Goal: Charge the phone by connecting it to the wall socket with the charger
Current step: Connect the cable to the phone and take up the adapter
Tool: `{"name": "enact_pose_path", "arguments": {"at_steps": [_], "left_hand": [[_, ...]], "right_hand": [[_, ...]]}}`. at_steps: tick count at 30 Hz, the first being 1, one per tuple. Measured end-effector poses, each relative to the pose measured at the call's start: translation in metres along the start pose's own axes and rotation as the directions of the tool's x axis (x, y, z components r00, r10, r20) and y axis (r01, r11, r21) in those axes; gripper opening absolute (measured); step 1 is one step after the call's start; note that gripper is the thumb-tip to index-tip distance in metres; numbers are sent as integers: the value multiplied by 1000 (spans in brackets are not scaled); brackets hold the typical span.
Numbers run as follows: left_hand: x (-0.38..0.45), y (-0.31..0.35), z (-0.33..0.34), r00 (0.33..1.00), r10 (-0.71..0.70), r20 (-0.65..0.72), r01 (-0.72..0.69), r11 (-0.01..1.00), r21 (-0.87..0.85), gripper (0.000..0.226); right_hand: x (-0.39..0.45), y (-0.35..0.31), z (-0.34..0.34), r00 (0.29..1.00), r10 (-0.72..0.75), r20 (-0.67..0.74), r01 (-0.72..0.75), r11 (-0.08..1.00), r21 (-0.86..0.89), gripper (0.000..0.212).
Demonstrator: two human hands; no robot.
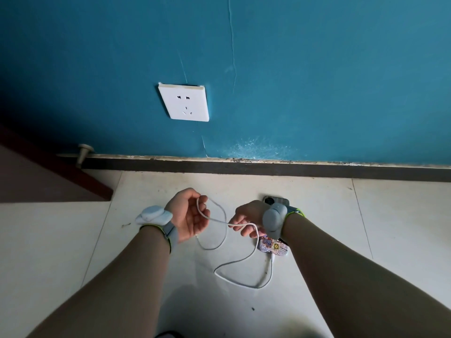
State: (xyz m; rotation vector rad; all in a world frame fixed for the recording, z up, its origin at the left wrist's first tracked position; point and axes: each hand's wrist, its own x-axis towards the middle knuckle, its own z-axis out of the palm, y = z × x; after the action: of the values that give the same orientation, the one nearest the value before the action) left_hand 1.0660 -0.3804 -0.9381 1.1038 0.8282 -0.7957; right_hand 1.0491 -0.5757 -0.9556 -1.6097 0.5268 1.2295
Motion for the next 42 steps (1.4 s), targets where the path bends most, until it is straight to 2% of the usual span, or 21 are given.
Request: {"name": "enact_pose_path", "arguments": {"at_steps": [3,5,7,9,11,13,15,17,19,20,22,24,26,30,32,33,36,40,42], "left_hand": [[-11,1,3,997,-13,83,5,996,91,23],[-20,1,2,986,-34,163,9,988,151,19],[-28,1,0,967,-93,236,28,964,265,17],[-34,-4,-4,940,-198,278,70,909,410,20],[-35,-13,-10,904,-317,286,124,836,534,22],[-31,-24,-20,877,-412,246,170,746,644,27],[-28,-36,-33,876,-447,179,215,695,687,34],[-22,-45,-44,923,-377,84,238,726,645,38],[-12,-49,-54,971,-231,-69,229,798,558,33],[-6,-48,-58,973,-172,-150,226,830,510,28],[4,-44,-62,960,-130,-250,228,880,416,22],[10,-38,-61,953,-154,-263,234,921,310,30],[17,-34,-56,953,-188,-239,236,952,193,50],[29,-26,-45,951,-241,-193,231,970,-72,84],[32,-24,-38,958,-250,-143,227,961,-159,88],[30,-23,-33,965,-234,-120,211,961,-176,84],[26,-20,-14,978,-201,-60,194,975,-105,64],[15,-14,8,975,-216,-41,220,949,225,49],[18,-16,12,981,-193,-12,193,970,147,30]], "right_hand": [[7,-2,2,999,47,-22,-43,985,166,31],[16,-5,7,996,85,-18,-78,964,253,64],[23,-9,14,995,96,26,-98,916,388,76],[29,-13,23,996,90,16,-86,863,497,63],[33,-17,29,997,76,-11,-61,864,500,44],[34,-23,32,997,68,-46,-45,922,384,37],[31,-30,33,991,17,-134,10,980,197,31],[25,-37,32,980,-68,-187,86,992,90,18],[18,-40,35,981,-78,-176,105,983,151,13],[15,-40,36,982,-76,-171,108,977,186,16],[8,-41,37,976,-115,-185,140,982,129,21],[-4,-44,38,960,-189,-205,199,980,27,18],[-17,-47,38,956,-231,-178,230,973,-27,11],[-36,-52,43,953,-301,-32,292,942,-167,19],[-43,-54,45,945,-326,42,325,909,-261,18],[-46,-54,45,945,-321,67,326,901,-288,12],[-48,-48,43,943,-301,139,331,884,-331,15],[-53,-45,40,932,-238,274,340,837,-429,25],[-53,-43,40,936,-166,310,308,811,-497,28]]}}
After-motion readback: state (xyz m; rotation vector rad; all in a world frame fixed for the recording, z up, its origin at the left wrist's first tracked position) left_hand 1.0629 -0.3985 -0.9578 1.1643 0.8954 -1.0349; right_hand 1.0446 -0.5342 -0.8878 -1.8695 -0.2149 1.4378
